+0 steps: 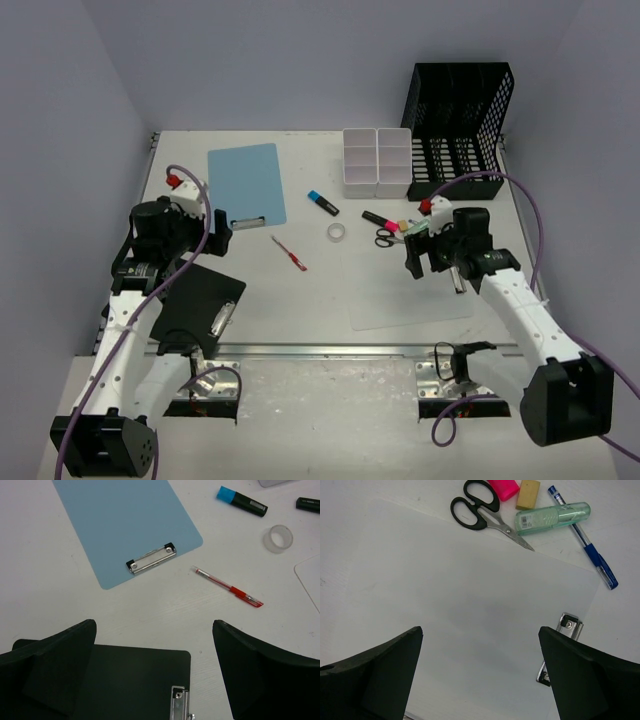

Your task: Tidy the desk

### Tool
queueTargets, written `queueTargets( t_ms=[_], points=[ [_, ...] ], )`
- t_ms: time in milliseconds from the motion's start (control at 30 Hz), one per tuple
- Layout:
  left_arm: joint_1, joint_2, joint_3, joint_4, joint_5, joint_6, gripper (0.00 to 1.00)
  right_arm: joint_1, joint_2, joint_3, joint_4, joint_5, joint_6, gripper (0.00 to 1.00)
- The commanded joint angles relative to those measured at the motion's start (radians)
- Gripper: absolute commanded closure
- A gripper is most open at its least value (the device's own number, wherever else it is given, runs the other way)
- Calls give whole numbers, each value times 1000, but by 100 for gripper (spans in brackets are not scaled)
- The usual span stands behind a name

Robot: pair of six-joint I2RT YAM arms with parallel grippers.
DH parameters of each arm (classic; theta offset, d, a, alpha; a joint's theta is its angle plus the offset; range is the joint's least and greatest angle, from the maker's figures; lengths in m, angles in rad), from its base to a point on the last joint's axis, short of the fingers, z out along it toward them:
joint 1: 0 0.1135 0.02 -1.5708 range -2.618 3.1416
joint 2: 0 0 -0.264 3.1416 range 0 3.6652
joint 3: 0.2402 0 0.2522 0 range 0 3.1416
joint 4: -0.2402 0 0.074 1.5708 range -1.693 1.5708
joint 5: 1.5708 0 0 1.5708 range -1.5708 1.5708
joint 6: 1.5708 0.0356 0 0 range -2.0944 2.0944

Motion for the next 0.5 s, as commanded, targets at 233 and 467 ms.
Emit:
queueTargets(
  t_ms=[233,467],
  points=[
    [-7,14,4,32,64,27,0,8,159,78,-15,51,-108,8],
    [-5,40,22,30,110,35,0,-107,397,283,-8,57,-297,36]
  ],
)
